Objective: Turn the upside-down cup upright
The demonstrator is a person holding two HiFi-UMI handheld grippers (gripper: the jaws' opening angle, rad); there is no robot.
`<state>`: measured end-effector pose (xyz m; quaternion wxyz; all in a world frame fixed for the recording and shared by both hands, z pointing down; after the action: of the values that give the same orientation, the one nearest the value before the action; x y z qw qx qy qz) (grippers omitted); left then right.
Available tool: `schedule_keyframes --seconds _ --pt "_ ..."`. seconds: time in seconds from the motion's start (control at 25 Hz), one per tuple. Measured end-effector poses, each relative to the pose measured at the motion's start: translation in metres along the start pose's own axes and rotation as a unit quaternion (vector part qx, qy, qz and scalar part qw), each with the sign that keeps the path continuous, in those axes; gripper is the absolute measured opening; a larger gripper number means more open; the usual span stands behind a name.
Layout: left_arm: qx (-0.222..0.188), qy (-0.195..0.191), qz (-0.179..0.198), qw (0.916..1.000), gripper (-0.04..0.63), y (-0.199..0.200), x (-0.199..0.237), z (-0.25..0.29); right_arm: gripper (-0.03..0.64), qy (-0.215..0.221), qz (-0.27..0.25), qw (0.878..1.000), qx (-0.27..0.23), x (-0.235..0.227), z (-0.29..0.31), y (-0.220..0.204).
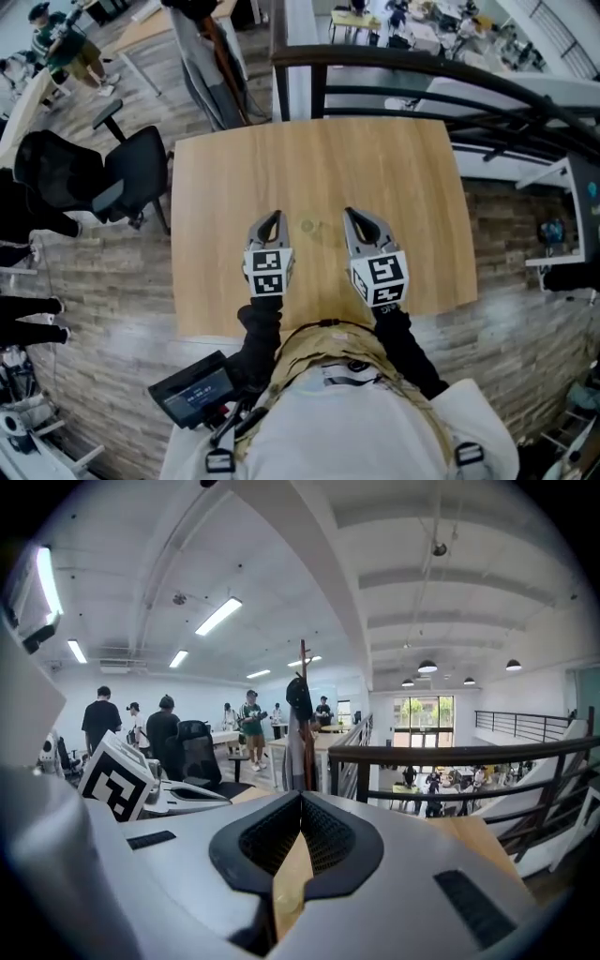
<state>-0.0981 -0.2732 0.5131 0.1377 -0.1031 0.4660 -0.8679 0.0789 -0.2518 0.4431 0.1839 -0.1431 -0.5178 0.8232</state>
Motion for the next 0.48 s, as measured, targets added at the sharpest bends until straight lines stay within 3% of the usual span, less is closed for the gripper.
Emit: schedule_keyframes --seconds 0.28,0.48 --pt "-0.100 -0.023 0.032 0.9942 0.000 0.075 -0.028 -0.043 0.021 -0.016 -0.037 0.996 -0.085 0.008 -0.037 0.055" --pt "-0.141 -0.014 0.065 0.9878 0.000 0.106 -0.045 -0.072 0.021 -0.024 -0.052 0.990 -0.127 0.008 -0.058 0.071"
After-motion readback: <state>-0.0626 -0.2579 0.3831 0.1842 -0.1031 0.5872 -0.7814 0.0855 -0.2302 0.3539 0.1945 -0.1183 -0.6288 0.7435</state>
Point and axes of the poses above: the fingertips, and each gripper's own axes: z forward along the fingers, x to its left, y out of its top, the point moved 4 cm from there along -z, backward along the fingers, and after that the axes turned 7 degrees about x, right-handed, at the moved point
